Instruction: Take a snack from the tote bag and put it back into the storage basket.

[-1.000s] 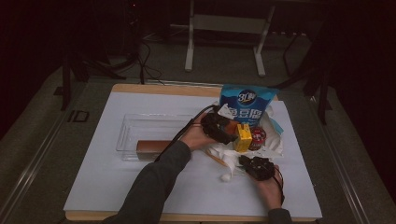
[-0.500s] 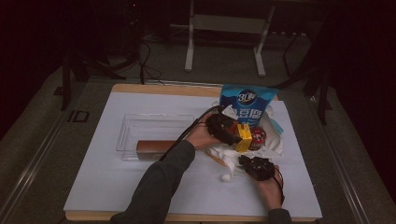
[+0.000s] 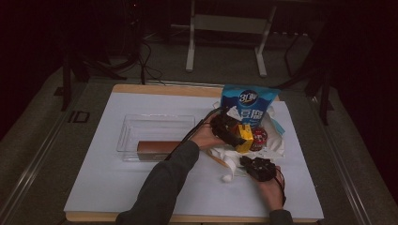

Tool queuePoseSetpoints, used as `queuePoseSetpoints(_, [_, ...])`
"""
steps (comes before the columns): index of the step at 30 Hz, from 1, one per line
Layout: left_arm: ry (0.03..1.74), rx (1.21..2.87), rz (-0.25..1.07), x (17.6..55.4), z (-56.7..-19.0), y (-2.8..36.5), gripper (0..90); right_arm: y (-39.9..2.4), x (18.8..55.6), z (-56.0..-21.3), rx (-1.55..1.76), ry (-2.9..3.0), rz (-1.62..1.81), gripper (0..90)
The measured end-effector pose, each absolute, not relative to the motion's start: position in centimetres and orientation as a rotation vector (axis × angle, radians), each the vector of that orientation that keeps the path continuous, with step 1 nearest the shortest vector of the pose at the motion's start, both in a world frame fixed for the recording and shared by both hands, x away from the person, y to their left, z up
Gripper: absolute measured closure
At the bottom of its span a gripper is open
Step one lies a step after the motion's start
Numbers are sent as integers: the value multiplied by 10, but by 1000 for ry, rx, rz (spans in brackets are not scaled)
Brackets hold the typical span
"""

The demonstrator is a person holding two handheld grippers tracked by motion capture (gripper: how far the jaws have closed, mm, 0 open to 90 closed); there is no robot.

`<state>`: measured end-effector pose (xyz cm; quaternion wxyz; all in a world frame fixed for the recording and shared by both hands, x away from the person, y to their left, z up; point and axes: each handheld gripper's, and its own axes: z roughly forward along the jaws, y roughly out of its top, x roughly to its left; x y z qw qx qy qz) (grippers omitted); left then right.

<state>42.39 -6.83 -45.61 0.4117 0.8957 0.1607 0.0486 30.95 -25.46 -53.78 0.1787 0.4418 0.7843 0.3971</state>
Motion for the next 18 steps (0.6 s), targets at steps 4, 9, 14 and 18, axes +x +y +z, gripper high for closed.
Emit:
queuePoseSetpoints(4, [399, 2259, 122, 426, -457, -72, 165, -255, 310, -538, 1251, 2218, 1125, 807])
queuePoseSetpoints(9, [377, 2278, 127, 426, -457, -81, 163, -255, 310, -538, 1251, 2218, 1127, 806])
queuePoseSetpoints(14, [371, 2285, 116, 427, -459, -87, 163, -255, 310, -538, 1252, 2219, 1130, 804])
queuePoseSetpoints(18, [368, 2289, 115, 428, -461, -91, 163, -255, 310, -538, 1253, 2219, 1131, 804])
